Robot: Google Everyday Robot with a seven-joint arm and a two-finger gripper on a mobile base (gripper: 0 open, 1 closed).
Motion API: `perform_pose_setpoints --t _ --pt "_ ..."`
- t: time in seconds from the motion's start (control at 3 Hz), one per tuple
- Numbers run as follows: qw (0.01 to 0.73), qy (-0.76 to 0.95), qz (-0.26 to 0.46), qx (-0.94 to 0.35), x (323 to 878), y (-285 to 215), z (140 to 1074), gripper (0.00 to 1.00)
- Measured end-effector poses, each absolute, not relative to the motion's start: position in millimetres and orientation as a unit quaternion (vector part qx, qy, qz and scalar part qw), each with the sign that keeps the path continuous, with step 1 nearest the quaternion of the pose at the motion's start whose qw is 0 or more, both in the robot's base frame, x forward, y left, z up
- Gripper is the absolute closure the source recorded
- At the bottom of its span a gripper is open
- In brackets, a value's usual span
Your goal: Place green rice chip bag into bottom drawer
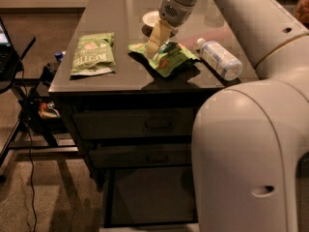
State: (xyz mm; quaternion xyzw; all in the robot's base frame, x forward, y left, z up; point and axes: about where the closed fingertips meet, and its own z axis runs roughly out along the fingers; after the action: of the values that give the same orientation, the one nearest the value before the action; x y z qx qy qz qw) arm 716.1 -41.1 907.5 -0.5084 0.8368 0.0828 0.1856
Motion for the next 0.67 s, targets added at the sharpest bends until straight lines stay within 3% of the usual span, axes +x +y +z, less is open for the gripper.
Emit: perform_pose_setpoints --t 0.67 --pt "0.169 0.862 0.092 -0.469 734.3 -74.8 878.6 0.0"
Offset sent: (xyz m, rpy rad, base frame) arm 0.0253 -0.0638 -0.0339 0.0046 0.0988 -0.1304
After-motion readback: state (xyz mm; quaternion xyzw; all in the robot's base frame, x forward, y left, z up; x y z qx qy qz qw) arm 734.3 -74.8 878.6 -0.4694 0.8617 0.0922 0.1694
